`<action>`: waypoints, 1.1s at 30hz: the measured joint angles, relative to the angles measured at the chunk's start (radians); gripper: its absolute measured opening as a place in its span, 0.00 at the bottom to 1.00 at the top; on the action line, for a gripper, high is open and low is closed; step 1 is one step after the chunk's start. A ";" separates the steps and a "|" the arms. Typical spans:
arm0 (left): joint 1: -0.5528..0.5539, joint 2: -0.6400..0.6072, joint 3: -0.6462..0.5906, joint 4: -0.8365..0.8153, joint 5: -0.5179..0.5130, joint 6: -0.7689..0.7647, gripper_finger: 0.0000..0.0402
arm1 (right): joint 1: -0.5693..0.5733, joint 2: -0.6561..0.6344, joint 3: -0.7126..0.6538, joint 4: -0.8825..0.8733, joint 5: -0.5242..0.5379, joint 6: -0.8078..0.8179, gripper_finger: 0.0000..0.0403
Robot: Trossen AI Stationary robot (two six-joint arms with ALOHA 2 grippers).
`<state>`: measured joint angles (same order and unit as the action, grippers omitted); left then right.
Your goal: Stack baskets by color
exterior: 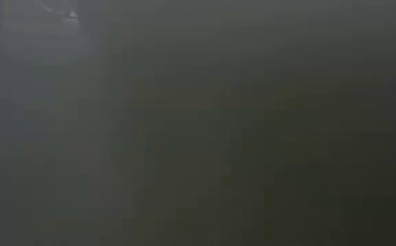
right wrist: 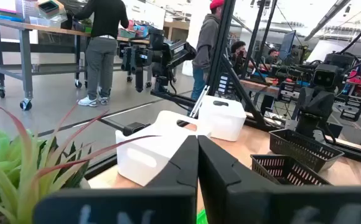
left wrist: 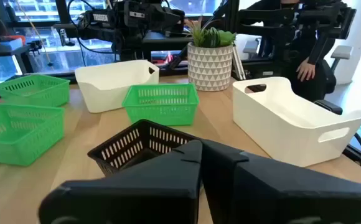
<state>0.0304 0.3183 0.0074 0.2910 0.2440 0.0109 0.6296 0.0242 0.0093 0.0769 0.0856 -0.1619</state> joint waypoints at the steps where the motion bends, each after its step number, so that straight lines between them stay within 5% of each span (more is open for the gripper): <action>1: 0.000 0.000 0.000 0.000 0.000 0.000 0.00 | 0.000 0.000 0.000 0.000 0.000 0.000 0.01; 33: 0.000 0.000 0.000 0.000 0.000 0.000 0.00 | 0.000 0.000 0.003 0.084 -0.007 -0.022 0.01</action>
<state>0.0304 0.3184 0.0071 0.2909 0.2440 0.0109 0.6292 0.0246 0.0123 0.1610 0.0791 -0.1841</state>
